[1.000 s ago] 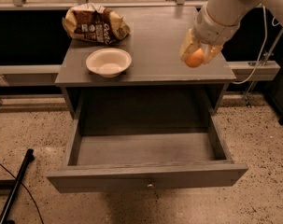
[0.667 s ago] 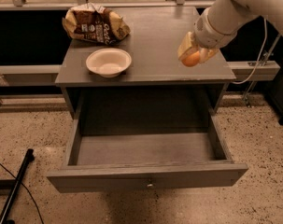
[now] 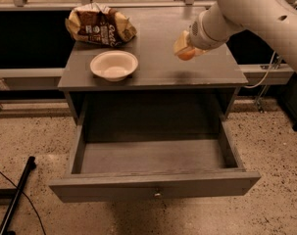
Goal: Pick orange from top drawer and place on counter
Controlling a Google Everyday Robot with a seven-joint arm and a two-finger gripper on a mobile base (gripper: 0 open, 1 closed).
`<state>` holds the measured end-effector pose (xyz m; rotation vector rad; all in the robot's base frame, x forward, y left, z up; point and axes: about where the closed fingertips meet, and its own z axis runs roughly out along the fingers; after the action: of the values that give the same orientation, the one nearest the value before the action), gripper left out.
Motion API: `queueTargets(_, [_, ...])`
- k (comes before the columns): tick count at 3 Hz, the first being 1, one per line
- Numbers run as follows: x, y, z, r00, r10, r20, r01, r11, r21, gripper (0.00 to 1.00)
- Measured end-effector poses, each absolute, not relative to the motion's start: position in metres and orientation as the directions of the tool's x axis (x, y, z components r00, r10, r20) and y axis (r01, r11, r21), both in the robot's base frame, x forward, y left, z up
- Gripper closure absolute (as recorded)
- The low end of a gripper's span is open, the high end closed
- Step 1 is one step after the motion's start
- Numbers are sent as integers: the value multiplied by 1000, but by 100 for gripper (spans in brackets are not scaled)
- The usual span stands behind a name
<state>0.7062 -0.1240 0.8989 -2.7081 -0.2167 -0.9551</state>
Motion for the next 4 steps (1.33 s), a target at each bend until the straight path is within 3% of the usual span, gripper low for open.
queueTargets(2, [742,-98,878,747,84,660,242,-958,-152,100])
queueTargets(4, [750,-84,854,774,106,624,264,-950,-166,58])
